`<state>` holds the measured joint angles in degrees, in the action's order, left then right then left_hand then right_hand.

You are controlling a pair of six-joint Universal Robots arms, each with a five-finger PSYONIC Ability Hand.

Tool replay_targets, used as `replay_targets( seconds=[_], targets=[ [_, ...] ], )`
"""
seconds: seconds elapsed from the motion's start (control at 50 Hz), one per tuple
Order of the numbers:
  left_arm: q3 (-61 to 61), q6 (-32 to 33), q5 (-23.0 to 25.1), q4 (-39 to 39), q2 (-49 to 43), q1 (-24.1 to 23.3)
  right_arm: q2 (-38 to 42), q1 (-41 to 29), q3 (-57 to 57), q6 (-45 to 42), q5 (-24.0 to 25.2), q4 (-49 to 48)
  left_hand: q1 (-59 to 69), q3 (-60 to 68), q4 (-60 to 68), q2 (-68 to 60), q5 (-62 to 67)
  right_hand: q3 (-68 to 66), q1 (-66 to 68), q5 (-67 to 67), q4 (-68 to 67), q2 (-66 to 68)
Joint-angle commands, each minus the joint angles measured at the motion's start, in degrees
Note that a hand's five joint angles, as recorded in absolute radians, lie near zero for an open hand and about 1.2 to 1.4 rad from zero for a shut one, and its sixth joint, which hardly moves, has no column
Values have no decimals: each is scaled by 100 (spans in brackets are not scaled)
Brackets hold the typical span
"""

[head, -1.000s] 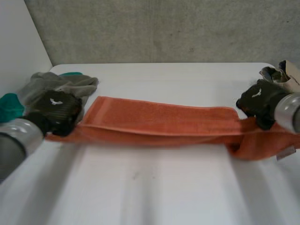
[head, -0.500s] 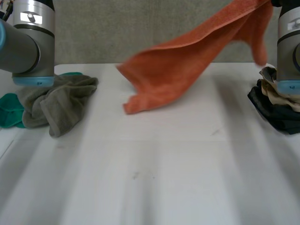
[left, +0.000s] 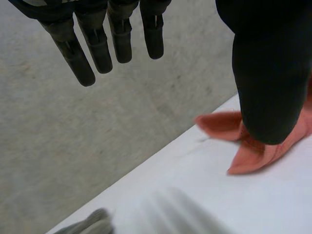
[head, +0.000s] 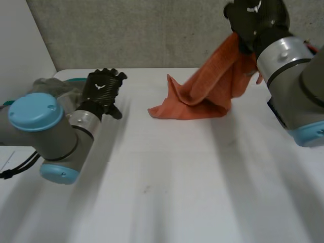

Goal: Fold the laundry.

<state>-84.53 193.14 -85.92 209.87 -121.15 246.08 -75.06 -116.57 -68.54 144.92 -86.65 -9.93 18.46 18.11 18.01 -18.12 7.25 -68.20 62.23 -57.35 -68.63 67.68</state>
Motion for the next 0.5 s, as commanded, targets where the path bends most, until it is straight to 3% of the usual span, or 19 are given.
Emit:
replay_targets(
  seconds=[0.02, 0.12, 0.24, 0.32, 0.4, 0.5],
  targets=[
    [744, -216, 93, -33, -488, -253, -1001, -330, -291, 88, 210, 290, -269, -235, -224, 235, -148, -1180, 1777, -1265, -1137, 1232],
    [1448, -233, 278, -42, -1218, -605, -1555, -787, -406, 256, 263, 448, -488, -454, -443, 454, -367, -1180, 1777, -1265, -1137, 1232],
    [1677, -312, 286, -183, -1692, -860, -1820, -867, -450, 335, 175, 501, -19, 15, 26, -15, 102, -1180, 1777, -1265, -1137, 1232],
    [1712, -549, 295, -402, -1921, -1000, -1846, -806, -503, 440, 52, 483, 5955, 5989, 6000, -5989, 6076, -1180, 1777, -1265, -1137, 1232],
    [1668, -620, 94, -604, -1869, -957, -1750, -709, -512, 440, -89, 501, 6154, 6189, 6199, -6188, 6275, -1180, 1777, -1265, -1137, 1232],
    [1266, -585, -223, -1017, -827, -300, -1198, 159, -512, 239, -177, 571, 6154, 6189, 6199, -6188, 6275, -1180, 1777, -1265, -1137, 1232]
  ],
)
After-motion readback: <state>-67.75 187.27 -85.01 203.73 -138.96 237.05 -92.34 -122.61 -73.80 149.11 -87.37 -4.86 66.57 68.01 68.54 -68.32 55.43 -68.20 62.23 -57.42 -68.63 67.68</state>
